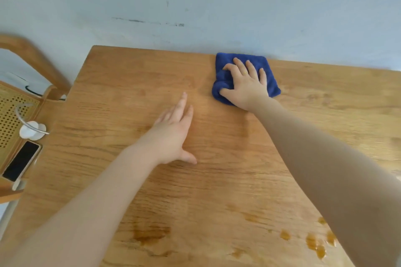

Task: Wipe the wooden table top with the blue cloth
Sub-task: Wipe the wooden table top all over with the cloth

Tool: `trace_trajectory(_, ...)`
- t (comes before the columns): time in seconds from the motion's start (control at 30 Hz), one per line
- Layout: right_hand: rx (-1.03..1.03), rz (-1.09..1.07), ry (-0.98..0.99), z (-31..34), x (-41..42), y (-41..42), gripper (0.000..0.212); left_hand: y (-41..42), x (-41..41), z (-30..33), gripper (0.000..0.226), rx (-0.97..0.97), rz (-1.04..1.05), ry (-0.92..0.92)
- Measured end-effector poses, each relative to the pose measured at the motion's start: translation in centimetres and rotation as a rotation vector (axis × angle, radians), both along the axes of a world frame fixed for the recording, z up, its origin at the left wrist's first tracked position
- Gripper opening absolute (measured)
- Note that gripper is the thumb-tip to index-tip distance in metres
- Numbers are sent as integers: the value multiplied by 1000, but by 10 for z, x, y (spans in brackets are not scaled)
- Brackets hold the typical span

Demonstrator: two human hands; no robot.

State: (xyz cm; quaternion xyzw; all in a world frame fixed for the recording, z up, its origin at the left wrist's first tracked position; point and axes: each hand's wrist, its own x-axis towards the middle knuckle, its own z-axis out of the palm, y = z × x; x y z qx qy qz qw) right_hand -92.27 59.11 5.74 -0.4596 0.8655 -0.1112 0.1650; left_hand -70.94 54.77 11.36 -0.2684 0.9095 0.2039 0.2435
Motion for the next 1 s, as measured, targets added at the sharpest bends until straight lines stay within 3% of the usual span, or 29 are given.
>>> trace_trajectory(0.17, 18, 204, 152, -4, 44, 63, 75, 7, -22, -6, 142, 15, 78, -53)
trace_trajectory(0.27, 50, 328, 145, -3, 30, 66, 81, 11, -32, -11, 142, -32, 72, -95)
trace_trajectory(0.37, 60, 242, 163, -8, -10, 35, 69, 15, -34, -16, 140, -99, 68, -89)
trace_trajectory(0.57, 81, 97, 158, -9, -41, 1, 68, 16, -32, -18, 140, -112, 71, -99)
trace_trajectory(0.67, 53, 139, 209, -9, -13, 37, 71, 18, -33, -17, 140, -105, 78, -90)
trace_trajectory(0.8, 47, 363, 220, -6, -6, 67, 81, 17, -34, -13, 139, -93, 89, -87)
trace_trajectory(1.0, -33, 214, 168, -11, -62, 8, 58, 19, -38, -13, 140, -128, 81, -129)
